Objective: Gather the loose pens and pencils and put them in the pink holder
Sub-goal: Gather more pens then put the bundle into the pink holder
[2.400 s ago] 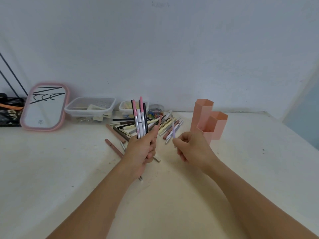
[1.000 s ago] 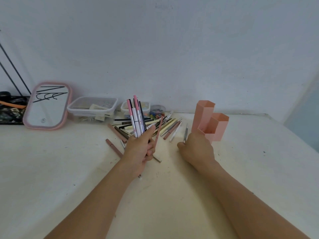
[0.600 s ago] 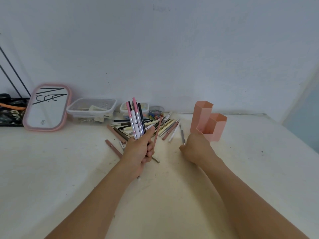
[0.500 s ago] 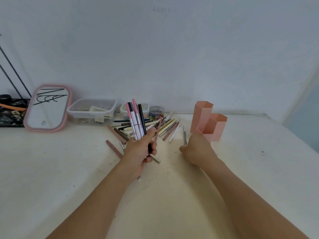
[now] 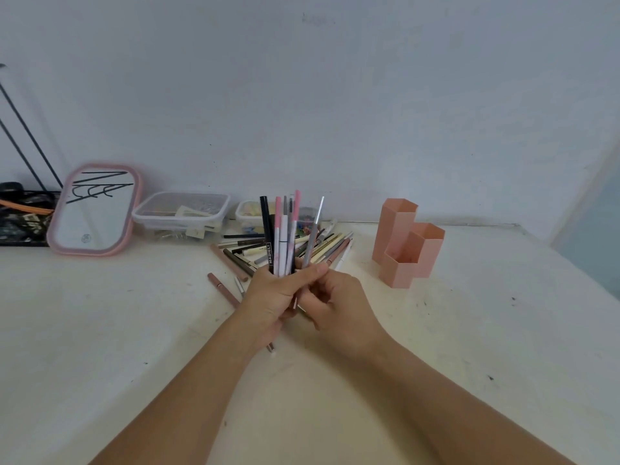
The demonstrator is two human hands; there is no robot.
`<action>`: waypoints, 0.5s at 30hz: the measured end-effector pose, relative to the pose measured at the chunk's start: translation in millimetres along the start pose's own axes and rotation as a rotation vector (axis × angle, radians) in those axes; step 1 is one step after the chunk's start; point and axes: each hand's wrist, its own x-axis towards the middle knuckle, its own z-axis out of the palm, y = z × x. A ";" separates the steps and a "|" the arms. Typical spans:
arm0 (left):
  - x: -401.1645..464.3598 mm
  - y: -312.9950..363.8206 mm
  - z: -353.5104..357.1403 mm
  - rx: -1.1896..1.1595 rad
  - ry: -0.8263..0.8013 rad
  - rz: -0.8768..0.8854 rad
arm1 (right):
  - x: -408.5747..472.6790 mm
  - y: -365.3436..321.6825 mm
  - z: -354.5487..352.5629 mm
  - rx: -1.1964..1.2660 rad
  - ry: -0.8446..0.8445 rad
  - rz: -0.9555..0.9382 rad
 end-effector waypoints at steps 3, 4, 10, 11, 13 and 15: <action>2.6 -1.9 0.8 0.056 0.029 -0.009 | 0.2 2.8 -6.9 -0.078 -0.067 -0.019; 4.0 -2.6 0.4 0.068 0.045 -0.012 | -0.2 2.1 -9.6 -0.024 -0.076 -0.005; 11.1 -5.8 -2.6 -0.018 0.024 -0.063 | 17.8 39.4 -40.9 -0.398 0.100 0.045; 11.3 -5.2 -3.0 -0.032 0.034 -0.069 | 21.0 46.5 -44.6 -0.539 0.044 0.103; 11.4 -3.8 -3.8 -0.049 0.065 -0.076 | 26.2 54.1 -44.2 -0.684 -0.031 0.185; 10.4 -3.0 -3.3 -0.059 0.081 -0.081 | 28.0 53.3 -38.2 -0.760 -0.054 0.205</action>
